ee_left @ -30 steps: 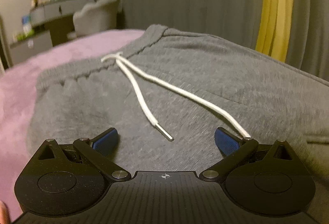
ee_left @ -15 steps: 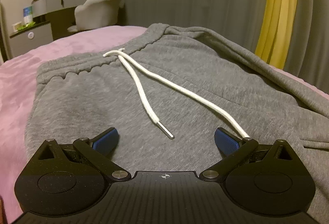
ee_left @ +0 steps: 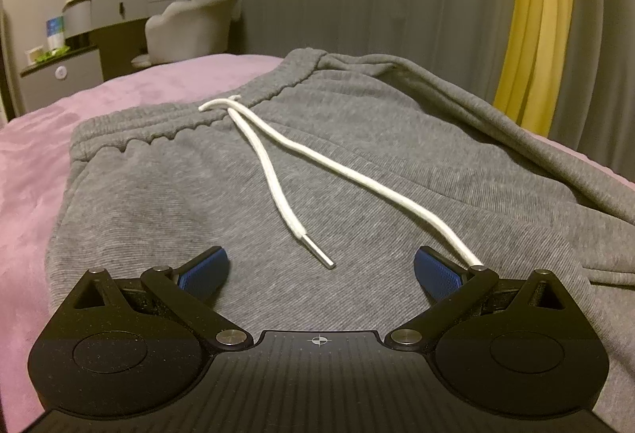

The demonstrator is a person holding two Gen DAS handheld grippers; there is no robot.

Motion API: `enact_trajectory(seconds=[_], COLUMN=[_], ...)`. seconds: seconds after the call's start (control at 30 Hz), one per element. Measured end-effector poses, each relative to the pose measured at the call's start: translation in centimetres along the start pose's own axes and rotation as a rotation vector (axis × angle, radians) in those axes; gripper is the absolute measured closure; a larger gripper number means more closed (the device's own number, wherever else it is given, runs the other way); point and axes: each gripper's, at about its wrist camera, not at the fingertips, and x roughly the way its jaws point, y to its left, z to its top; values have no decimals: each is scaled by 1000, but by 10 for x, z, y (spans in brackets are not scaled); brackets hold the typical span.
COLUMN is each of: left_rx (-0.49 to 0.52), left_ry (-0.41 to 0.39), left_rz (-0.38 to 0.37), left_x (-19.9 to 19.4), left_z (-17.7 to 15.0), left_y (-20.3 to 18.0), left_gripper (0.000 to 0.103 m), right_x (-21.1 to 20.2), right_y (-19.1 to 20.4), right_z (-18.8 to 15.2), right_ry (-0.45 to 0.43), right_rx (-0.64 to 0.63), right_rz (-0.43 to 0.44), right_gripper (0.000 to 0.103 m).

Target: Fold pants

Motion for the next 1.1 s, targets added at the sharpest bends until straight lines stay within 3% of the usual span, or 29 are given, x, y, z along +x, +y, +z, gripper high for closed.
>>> enact_trajectory(seconds=[0.03, 0.13, 0.23, 0.3, 0.37, 0.4, 0.43, 0.47, 0.5, 0.53, 0.6, 0.7, 0.77, 0.8, 0.9, 0.97, 1.1], left_rx=[-1, -1, -6, -5, -5, -8, -11, -9, 3, 15, 3, -24, -56, -89, -191, -233, -259], left_ry=[0, 0, 5, 10, 12, 16, 20, 27, 46, 75, 84, 6, 24, 63, 201, 266, 312], left_rz=[-1, -1, -5, -5, -5, -9, -12, -15, -18, -18, -39, -157, -239, -293, -390, -389, -383], left_x=[0, 0, 1, 1, 1, 2, 2, 2, 1, -1, -10, -21, -11, 1, 46, 74, 111], left_z=[0, 0, 1, 2, 3, 4, 5, 7, 10, 16, 31, 64, 92, 107, 141, 158, 171], left_y=[0, 0, 1, 0, 0, 1, 1, 2, 1, 0, -3, -11, -20, -26, -42, -54, -71], left_gripper=[0, 0, 0, 0, 0, 0, 0, 0, 0, 0, 0, 0, 0, 0, 0, 0, 0], right_x=[5, -7, -57, -72, -63, -52, -39, -33, -30, -30, -28, -21, -19, -18, -6, -2, 3], right_y=[-11, -68, -138, -154, -156, -157, -160, -163, -164, -164, -159, -154, -156, -155, -155, -157, -156], right_z=[2, 5, -37, -71, -98, -106, -113, -118, -120, -120, -117, -114, -117, -117, -120, -122, -128], right_ry=[19, 17, -98, -118, -33, 49, 123, 140, 136, 123, 94, 92, 87, 84, 111, 122, 125], right_rx=[58, 398, 881, 1050, 1086, 1099, 1144, 1189, 1226, 1238, 1215, 1224, 1259, 1266, 1302, 1321, 1353], right_rz=[-1, 31, 147, 117, 56, 37, 54, 96, 143, 173, 232, 324, 369, 392, 462, 488, 509], right_gripper=[96, 97, 97, 97, 97, 94, 94, 94, 81, 63, 54, 56, 78, 98, 96, 94, 94])
